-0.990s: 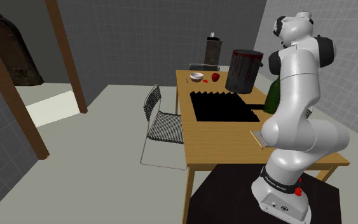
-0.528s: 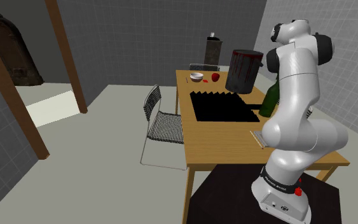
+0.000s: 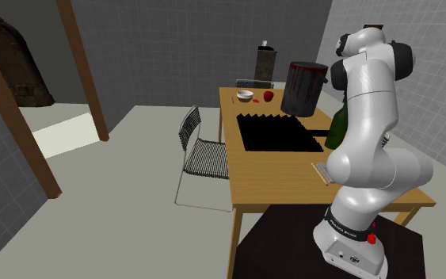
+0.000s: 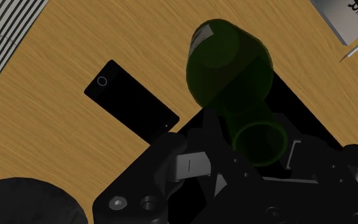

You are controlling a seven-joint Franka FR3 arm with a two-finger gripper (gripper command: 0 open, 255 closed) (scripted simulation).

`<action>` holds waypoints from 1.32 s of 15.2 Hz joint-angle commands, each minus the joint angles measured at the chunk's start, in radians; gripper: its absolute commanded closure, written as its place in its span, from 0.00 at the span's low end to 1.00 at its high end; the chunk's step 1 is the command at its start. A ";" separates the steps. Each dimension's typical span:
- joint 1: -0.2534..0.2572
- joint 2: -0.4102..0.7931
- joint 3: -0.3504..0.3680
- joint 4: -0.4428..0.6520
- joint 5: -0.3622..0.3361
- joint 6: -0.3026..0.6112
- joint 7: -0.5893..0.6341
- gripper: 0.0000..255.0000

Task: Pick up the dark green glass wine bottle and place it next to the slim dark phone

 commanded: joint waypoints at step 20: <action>-0.086 0.046 0.017 0.231 0.019 -0.163 0.027 0.00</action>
